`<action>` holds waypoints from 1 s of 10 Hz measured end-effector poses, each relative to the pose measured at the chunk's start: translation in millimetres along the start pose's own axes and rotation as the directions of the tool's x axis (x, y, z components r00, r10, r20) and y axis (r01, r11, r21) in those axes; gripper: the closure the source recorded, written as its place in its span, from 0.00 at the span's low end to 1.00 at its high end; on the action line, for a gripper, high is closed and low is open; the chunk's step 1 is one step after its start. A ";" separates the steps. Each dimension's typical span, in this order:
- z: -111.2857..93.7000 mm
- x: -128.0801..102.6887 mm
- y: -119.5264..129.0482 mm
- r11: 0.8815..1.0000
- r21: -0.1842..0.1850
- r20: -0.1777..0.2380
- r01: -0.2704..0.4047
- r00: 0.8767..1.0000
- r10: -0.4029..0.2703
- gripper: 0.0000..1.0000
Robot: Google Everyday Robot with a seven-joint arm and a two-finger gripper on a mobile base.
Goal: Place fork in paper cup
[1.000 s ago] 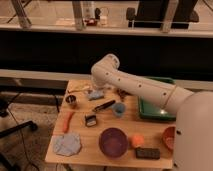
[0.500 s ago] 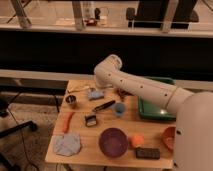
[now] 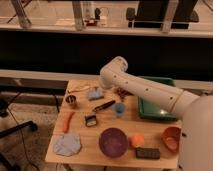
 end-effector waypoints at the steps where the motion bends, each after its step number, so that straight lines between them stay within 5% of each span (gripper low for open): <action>1: 0.7 1.9 -3.4 1.000 0.012 0.006 0.019 1.000 -0.019 1.00; 10: 15.4 27.7 -36.1 0.995 0.061 0.054 0.075 0.995 -0.078 1.00</action>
